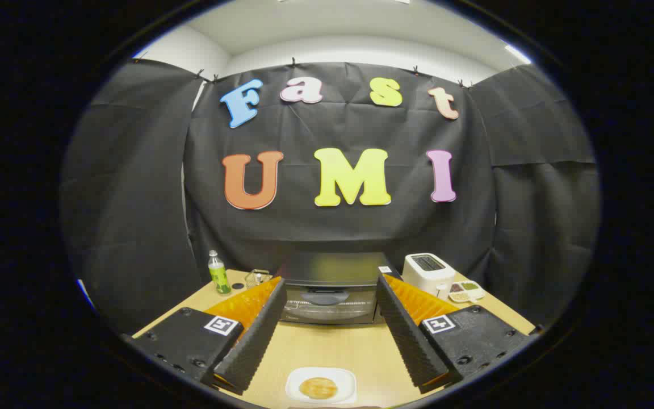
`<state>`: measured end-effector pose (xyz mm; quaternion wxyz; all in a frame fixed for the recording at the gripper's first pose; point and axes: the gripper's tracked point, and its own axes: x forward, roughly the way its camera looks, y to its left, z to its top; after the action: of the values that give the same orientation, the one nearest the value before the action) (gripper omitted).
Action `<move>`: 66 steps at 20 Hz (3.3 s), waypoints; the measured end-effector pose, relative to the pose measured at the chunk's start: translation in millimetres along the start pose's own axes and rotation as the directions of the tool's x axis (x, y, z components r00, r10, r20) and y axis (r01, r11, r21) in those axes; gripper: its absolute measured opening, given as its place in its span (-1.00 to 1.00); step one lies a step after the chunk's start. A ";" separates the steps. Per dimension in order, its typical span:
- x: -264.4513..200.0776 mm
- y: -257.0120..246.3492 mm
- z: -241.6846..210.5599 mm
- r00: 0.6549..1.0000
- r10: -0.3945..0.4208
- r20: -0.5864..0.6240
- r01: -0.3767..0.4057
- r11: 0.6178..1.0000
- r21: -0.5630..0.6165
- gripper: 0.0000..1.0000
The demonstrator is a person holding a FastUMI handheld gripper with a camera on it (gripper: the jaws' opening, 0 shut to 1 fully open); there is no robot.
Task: Open the toaster oven, put the food inside, and close the toaster oven door.
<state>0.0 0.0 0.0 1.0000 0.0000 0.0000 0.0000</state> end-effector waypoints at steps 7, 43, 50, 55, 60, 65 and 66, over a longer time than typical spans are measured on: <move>4.3 3.9 -2.4 1.000 0.002 0.007 -0.002 1.000 -0.003 1.00; 230.7 6.1 -99.0 0.966 0.011 -0.257 -0.004 1.000 0.029 1.00; 251.5 -0.6 -117.8 0.947 -0.033 -0.319 0.045 0.998 0.031 1.00; 251.0 -1.3 -120.3 0.945 -0.065 -0.322 0.071 0.997 0.007 1.00; 248.0 -0.2 -120.2 0.968 -0.071 -0.241 0.073 0.997 0.000 1.00; 226.7 -0.2 -126.9 0.965 -0.063 -0.255 0.071 0.997 0.025 1.00; 220.8 0.7 -130.2 0.963 -0.057 -0.263 0.066 0.997 0.025 1.00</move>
<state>220.8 0.7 -130.2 0.9906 0.0169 0.1323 -0.0311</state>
